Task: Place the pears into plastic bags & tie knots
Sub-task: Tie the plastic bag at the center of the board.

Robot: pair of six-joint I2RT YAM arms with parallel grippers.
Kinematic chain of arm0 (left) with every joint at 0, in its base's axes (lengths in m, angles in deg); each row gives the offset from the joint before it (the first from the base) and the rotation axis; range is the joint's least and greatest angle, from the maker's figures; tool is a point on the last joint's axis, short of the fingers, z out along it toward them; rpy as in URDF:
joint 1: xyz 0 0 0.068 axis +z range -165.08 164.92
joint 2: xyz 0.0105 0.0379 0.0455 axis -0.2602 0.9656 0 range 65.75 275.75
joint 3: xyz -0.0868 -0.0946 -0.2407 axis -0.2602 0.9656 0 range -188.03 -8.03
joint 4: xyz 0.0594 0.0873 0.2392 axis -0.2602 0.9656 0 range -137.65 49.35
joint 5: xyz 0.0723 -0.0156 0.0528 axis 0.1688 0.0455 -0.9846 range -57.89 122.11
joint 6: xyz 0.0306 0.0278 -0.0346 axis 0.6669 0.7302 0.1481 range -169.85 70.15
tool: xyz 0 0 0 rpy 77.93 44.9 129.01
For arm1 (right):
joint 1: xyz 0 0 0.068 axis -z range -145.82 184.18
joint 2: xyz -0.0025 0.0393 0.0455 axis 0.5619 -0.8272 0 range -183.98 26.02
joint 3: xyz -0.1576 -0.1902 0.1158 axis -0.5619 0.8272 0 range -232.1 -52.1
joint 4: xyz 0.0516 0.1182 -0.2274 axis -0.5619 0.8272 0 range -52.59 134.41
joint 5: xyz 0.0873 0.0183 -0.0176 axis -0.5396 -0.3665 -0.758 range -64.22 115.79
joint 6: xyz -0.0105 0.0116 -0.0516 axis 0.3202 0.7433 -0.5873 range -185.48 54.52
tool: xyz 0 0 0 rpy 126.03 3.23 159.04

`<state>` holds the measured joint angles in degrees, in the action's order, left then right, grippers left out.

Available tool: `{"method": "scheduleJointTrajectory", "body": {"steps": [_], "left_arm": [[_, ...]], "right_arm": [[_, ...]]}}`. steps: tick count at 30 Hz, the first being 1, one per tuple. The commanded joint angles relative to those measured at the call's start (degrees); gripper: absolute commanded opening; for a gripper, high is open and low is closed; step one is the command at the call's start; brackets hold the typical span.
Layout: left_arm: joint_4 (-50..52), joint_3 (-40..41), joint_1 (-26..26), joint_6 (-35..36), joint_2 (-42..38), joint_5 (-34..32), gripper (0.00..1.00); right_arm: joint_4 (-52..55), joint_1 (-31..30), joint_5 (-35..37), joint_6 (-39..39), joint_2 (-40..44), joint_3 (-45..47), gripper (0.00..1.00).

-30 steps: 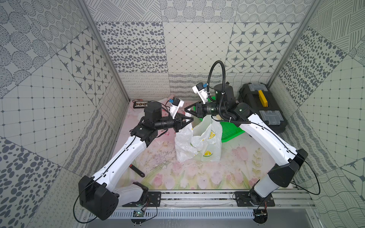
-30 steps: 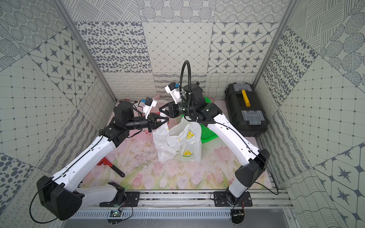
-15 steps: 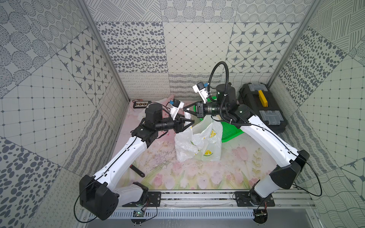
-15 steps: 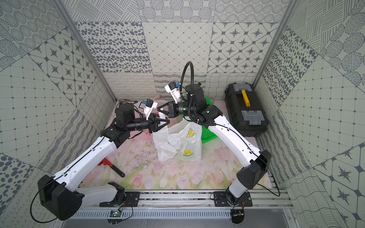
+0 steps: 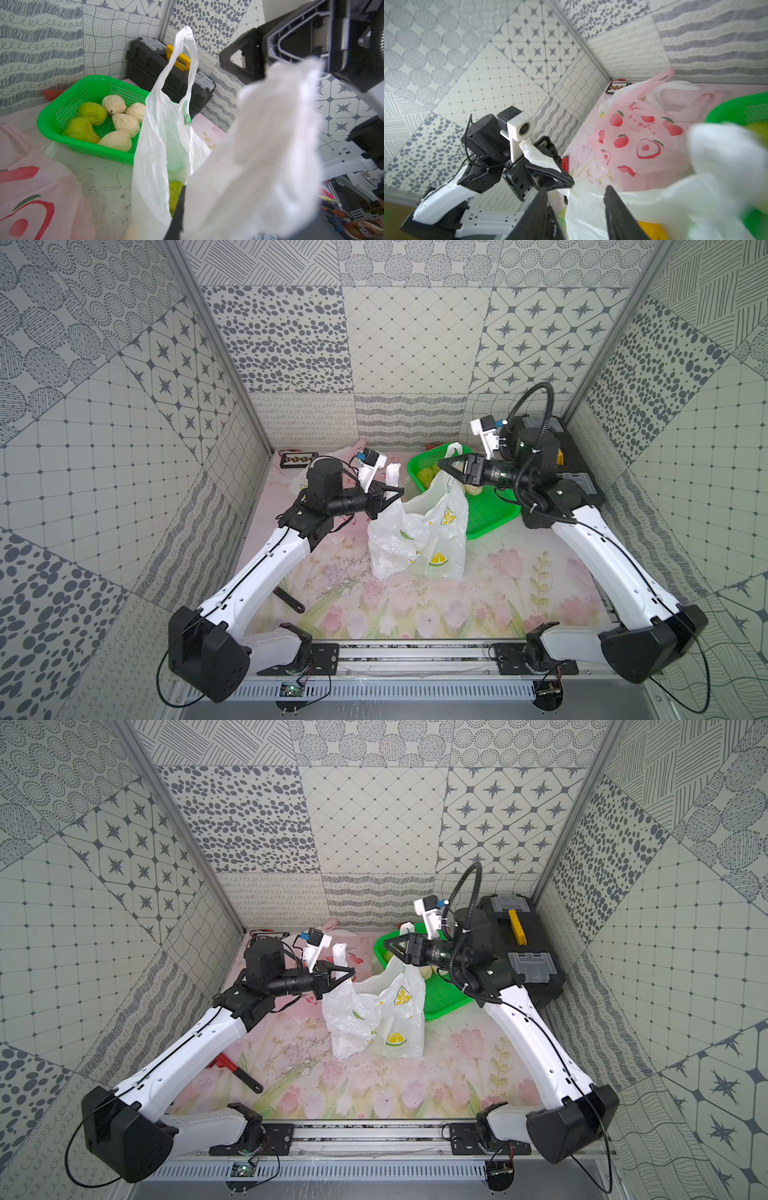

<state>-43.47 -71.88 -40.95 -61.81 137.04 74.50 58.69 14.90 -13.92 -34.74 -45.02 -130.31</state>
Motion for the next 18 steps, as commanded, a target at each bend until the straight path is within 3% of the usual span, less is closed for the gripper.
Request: {"method": "scheduleJointTrajectory", "body": {"steps": [1, 3, 5, 9, 14, 18], "left_arm": [[4.3, -2.3, 0.2, 1.9, 1.3, -1.8, 0.00], [4.2, -2.0, 0.1, 1.9, 0.8, -1.5, 0.00], [4.4, -1.7, 0.2, 1.9, 0.0, -1.2, 0.00], [7.2, -2.8, 0.2, 2.1, -0.1, -0.6, 0.00], [9.0, -2.9, 0.2, 1.6, -0.1, 0.9, 0.00], [11.4, -3.4, 0.2, 2.2, -0.7, 1.6, 0.00]], "right_arm": [[-4.3, 4.5, -1.2, -0.1, 4.8, 7.2, 0.50], [-7.2, 6.6, -1.7, 0.0, 4.8, 11.7, 0.53], [-7.7, 6.0, -0.2, -3.5, 3.2, 12.9, 0.65], [-8.0, -1.3, 7.6, -13.5, 0.8, 12.5, 0.83], [-12.0, -3.6, 16.2, -17.6, -3.9, 12.0, 0.85], [-13.8, -3.2, 16.2, -19.3, -6.4, 11.3, 0.83]]}}
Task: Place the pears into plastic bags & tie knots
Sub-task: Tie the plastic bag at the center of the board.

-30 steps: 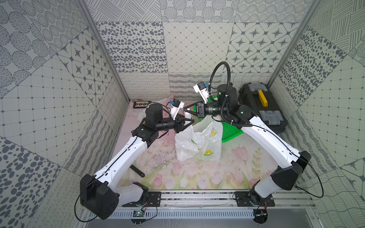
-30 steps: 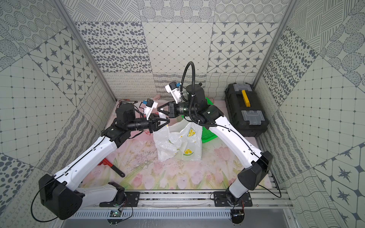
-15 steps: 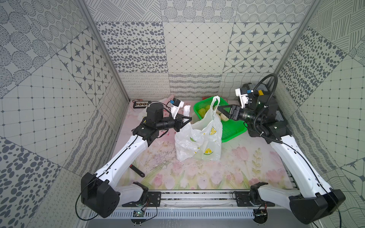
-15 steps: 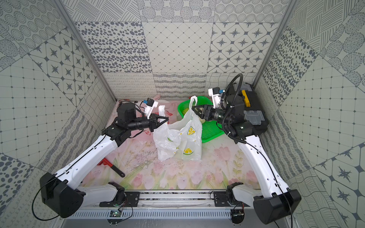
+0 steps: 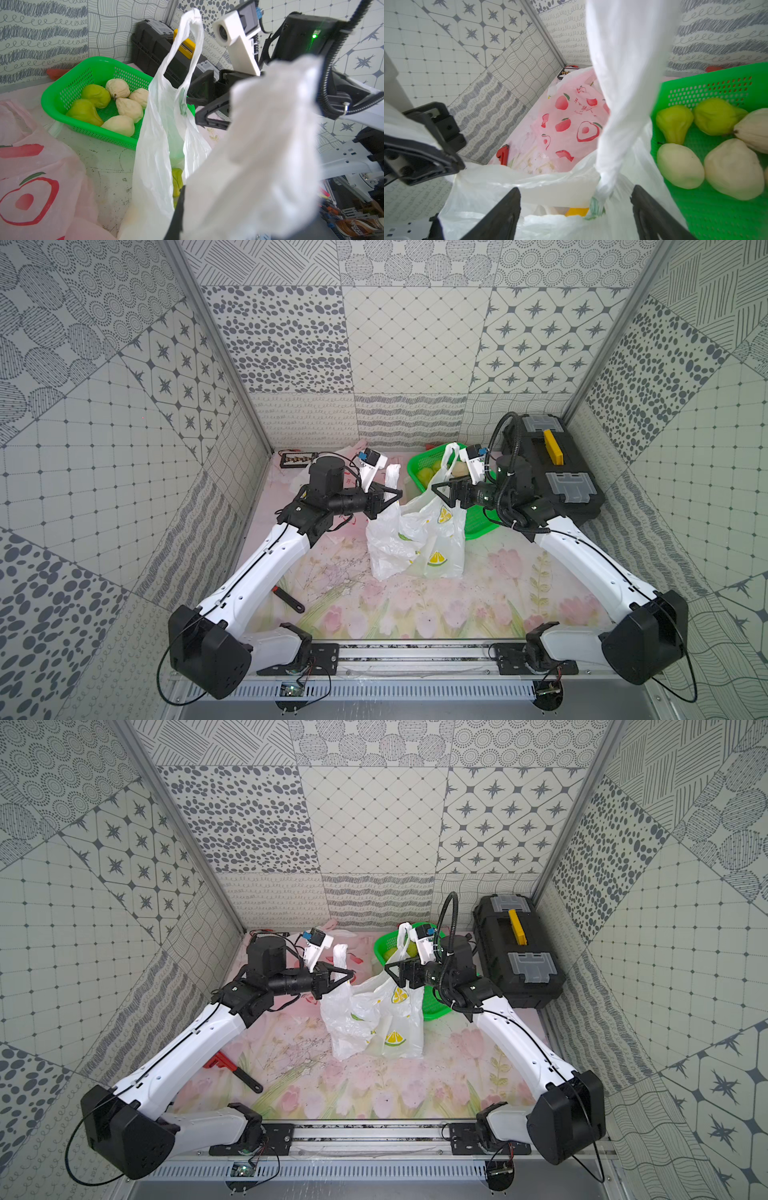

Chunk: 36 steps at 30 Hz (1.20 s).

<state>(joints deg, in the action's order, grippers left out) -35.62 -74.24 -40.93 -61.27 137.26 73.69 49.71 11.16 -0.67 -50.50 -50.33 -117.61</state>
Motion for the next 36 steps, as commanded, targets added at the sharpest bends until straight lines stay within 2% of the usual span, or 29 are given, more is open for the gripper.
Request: {"method": "scheduleJointTrajectory", "body": {"steps": [1, 11, 15, 20, 23, 25, 28, 32, 36], "left_arm": [[4.1, -1.0, 0.1, 2.0, -1.1, 2.3, 0.00], [6.3, -1.6, 0.2, 1.9, -1.3, 2.2, 0.00], [6.7, -2.0, 0.2, 1.7, -1.4, 2.4, 0.00], [6.9, -2.9, 0.2, 1.0, -1.0, 3.4, 0.00], [7.4, -3.0, 0.1, 0.3, -0.8, 3.4, 0.00], [8.6, -3.6, 0.3, -0.1, -0.3, 3.4, 0.00], [11.9, -5.4, 0.5, -0.3, 1.1, 3.6, 0.00], [25.6, -13.6, 0.8, 2.2, 7.6, 2.3, 0.00], [35.1, -20.9, 0.8, 5.2, 14.7, 4.2, 0.00]], "right_arm": [[-4.5, 0.9, 2.8, -3.8, -1.6, -1.5, 0.82], [-7.8, 4.4, -2.1, -3.1, -4.3, -0.5, 0.69], [-8.7, 4.9, -1.8, -3.1, -4.3, 0.5, 0.68], [-12.9, 5.1, -5.5, -1.0, -7.3, -0.1, 0.65], [-17.1, 4.9, -7.7, 0.7, -9.2, 0.4, 0.54], [-18.3, 4.7, -8.7, 1.3, -9.7, 0.7, 0.36], [-16.6, 3.6, -8.3, -0.3, -8.1, 1.3, 0.16], [-1.7, -2.5, 0.0, -10.9, -3.6, -0.6, 0.05], [13.8, -10.3, 11.9, -21.4, -0.5, -1.5, 0.02]]}}
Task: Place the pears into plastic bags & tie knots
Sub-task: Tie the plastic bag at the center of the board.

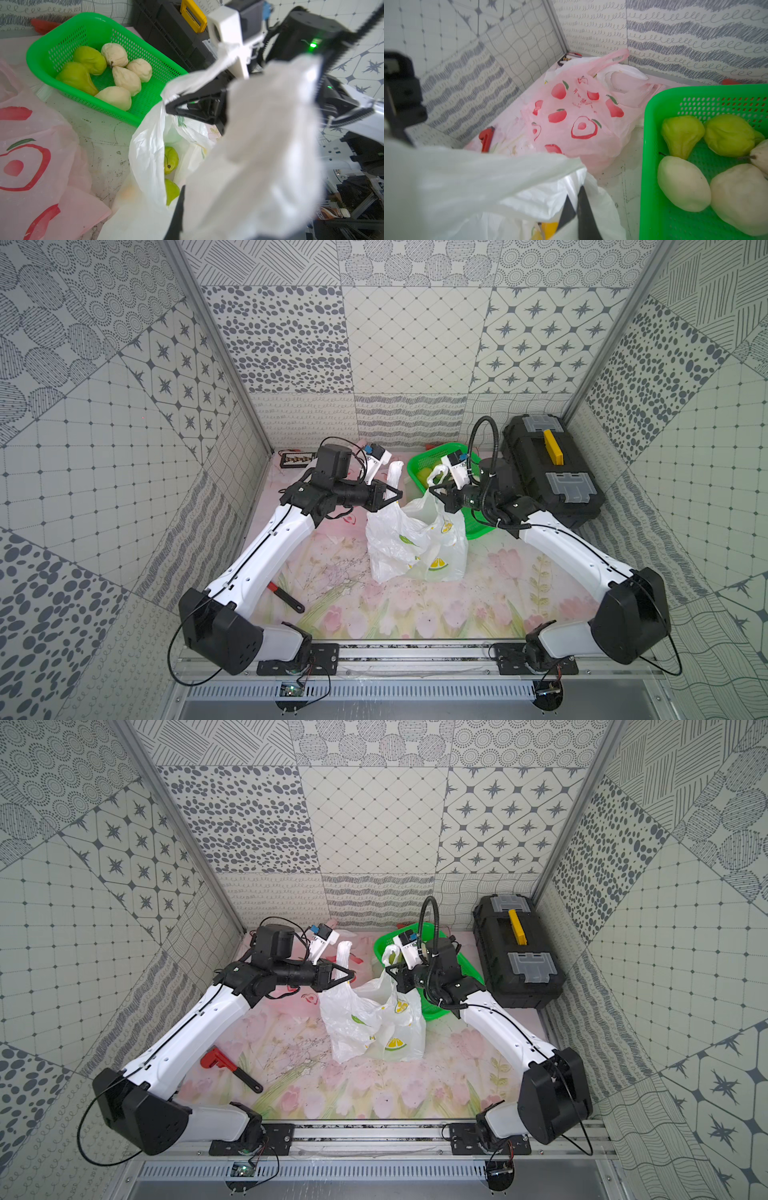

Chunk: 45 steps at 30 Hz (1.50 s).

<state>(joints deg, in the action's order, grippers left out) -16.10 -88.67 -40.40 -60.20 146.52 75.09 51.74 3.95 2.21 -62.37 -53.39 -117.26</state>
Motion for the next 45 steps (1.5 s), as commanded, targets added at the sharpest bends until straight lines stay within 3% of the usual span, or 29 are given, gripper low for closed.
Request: {"method": "scheduleJointTrajectory", "body": {"steps": [1, 7, 15, 23, 30, 32, 33, 38, 41, 45], "left_arm": [[16.8, -7.6, 0.2, 4.7, 6.8, 3.7, 0.01], [25.9, -12.8, -0.6, 12.3, 11.9, 5.4, 0.07], [29.2, -14.5, -4.6, 17.3, 13.2, 4.9, 0.15], [24.7, -11.3, -4.7, 18.6, 8.1, 6.5, 0.38], [25.6, -14.9, -6.3, 19.8, 10.3, 6.7, 0.46], [25.7, -15.7, -6.6, 19.9, 11.0, 5.3, 0.58], [25.2, -16.0, -6.6, 19.5, 11.2, 3.9, 0.59], [22.6, -16.9, -6.5, 18.2, 11.5, 1.4, 0.52], [21.7, -16.4, -6.3, 18.5, 11.3, 1.3, 0.35], [19.0, -14.4, -5.7, 18.5, 10.1, 2.0, 0.03]], "right_arm": [[14.5, -4.6, 11.6, -11.3, 3.2, -2.1, 0.01], [25.2, -9.5, 18.9, -16.1, 4.5, -7.3, 0.00], [29.7, -12.6, 19.7, -16.3, -0.2, -15.1, 0.00], [31.6, -13.0, 16.9, -15.4, -2.5, -17.9, 0.00], [33.3, -14.5, 16.2, -15.0, -4.3, -20.1, 0.00], [33.7, -14.9, 16.2, -15.1, -4.7, -20.5, 0.00], [33.9, -15.0, 15.9, -15.2, -4.8, -20.6, 0.00], [34.4, -15.0, 15.1, -15.3, -4.7, -20.7, 0.00], [33.9, -14.1, 11.7, -13.8, -3.7, -20.4, 0.04], [32.3, -10.9, 4.6, -10.1, -1.6, -19.5, 0.17]]}}
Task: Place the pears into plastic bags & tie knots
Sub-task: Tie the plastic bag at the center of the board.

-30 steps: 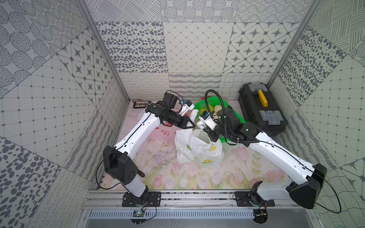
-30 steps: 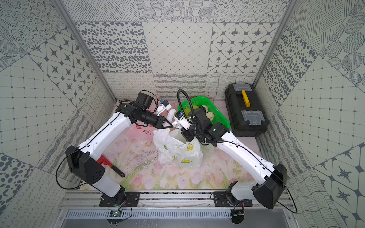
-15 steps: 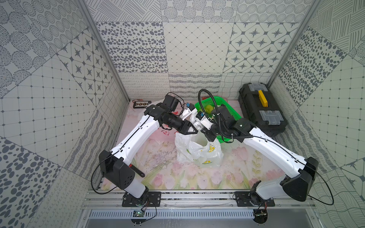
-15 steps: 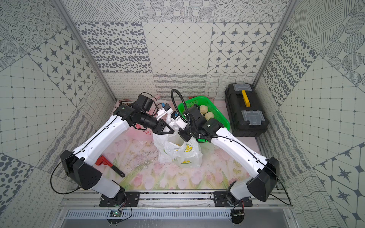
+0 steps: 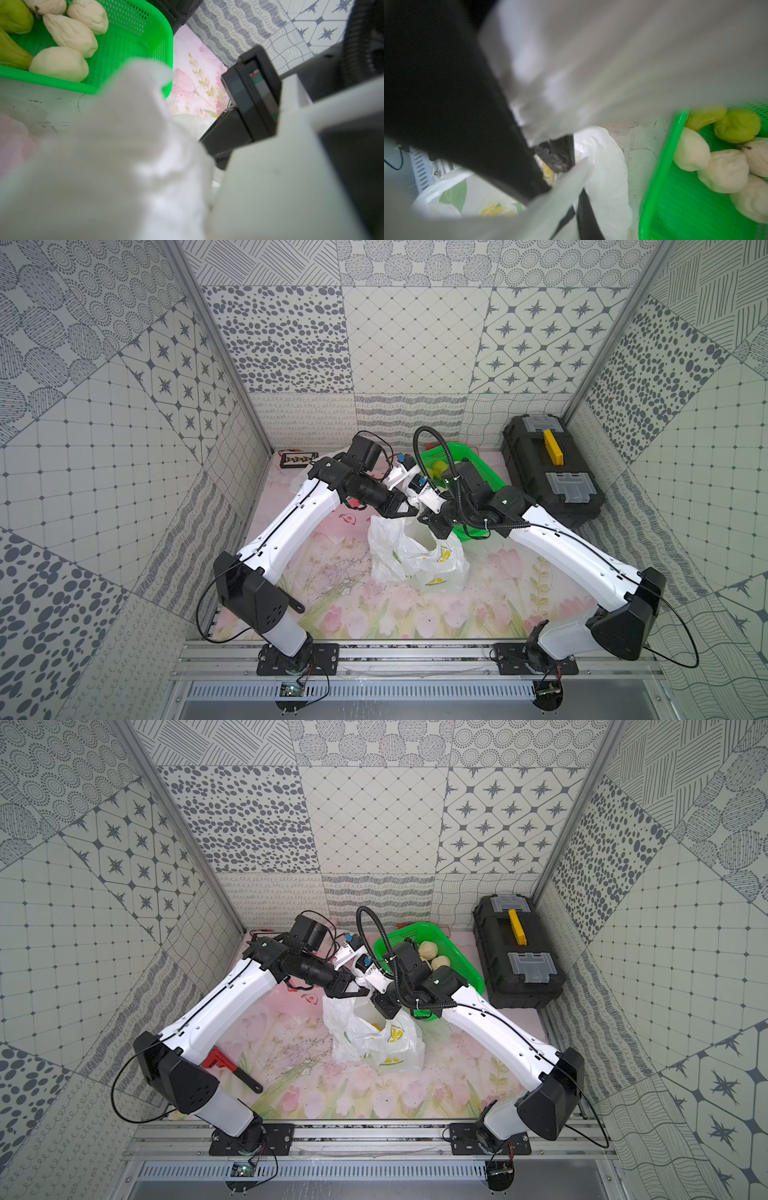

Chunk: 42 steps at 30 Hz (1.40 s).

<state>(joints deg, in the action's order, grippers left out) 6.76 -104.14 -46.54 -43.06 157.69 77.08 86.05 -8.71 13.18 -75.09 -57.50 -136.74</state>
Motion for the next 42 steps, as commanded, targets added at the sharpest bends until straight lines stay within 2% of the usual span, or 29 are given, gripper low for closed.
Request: {"method": "scheduleJointTrajectory", "body": {"steps": [1, 3, 6, 14, 18, 19, 21, 24, 26, 29, 31, 33, 38, 42], "left_arm": [[-4.8, 1.9, 0.5, 1.3, -1.5, 0.3, 0.00], [-5.9, 3.2, 0.8, 1.1, -2.3, 0.3, 0.00], [-6.0, 3.6, 1.1, 0.8, -2.1, 1.3, 0.00], [-6.2, 3.7, 1.0, 0.3, -1.9, 3.8, 0.00], [-5.8, 3.9, 1.1, 0.7, -2.4, 4.7, 0.00], [-5.7, 3.9, 1.1, 0.8, -2.4, 4.8, 0.00], [-5.6, 3.9, 1.0, 0.9, -2.5, 5.3, 0.00], [-5.5, 4.1, 0.9, 1.3, -2.9, 5.9, 0.00], [-5.5, 4.8, 0.9, 1.7, -3.4, 5.8, 0.03], [-4.1, 5.7, 0.9, 3.3, -4.3, 5.5, 0.11], [-3.5, 6.4, 1.1, 4.2, -5.1, 5.3, 0.25], [-4.0, 7.4, 1.2, 4.6, -6.1, 5.8, 0.34], [-5.0, 7.2, 1.1, 4.3, -6.0, 6.6, 0.41], [-5.2, 5.4, 1.1, 4.1, -4.7, 6.7, 0.43]], "right_arm": [[-2.6, 2.9, -8.4, 3.9, 3.3, 0.2, 0.24], [-4.4, 5.5, -11.9, 6.8, 5.3, 0.9, 0.40], [-5.9, 7.4, -14.6, 9.4, 7.4, 0.3, 0.51], [-2.5, 3.1, -10.9, 7.6, 3.2, -7.2, 0.55], [-2.6, 2.6, -8.6, 7.6, 0.1, -11.0, 0.47], [-2.3, 2.6, -8.3, 7.5, -0.6, -11.9, 0.42], [-2.6, 2.6, -9.1, 7.6, -1.6, -13.3, 0.25], [-2.6, 2.5, -11.1, 8.0, -2.7, -14.7, 0.10], [-3.5, 2.4, -12.2, 8.3, -2.3, -14.6, 0.06], [-3.7, 2.5, -13.3, 8.6, -2.0, -14.4, 0.03], [-3.8, 2.5, -13.7, 8.6, -2.2, -14.2, 0.02], [-4.1, 2.5, -14.5, 8.8, -2.5, -14.2, 0.01], [-6.2, 2.0, -16.8, 10.4, -3.3, -14.0, 0.00], [-6.9, 0.2, -18.1, 11.5, -4.6, -14.4, 0.00]]}}
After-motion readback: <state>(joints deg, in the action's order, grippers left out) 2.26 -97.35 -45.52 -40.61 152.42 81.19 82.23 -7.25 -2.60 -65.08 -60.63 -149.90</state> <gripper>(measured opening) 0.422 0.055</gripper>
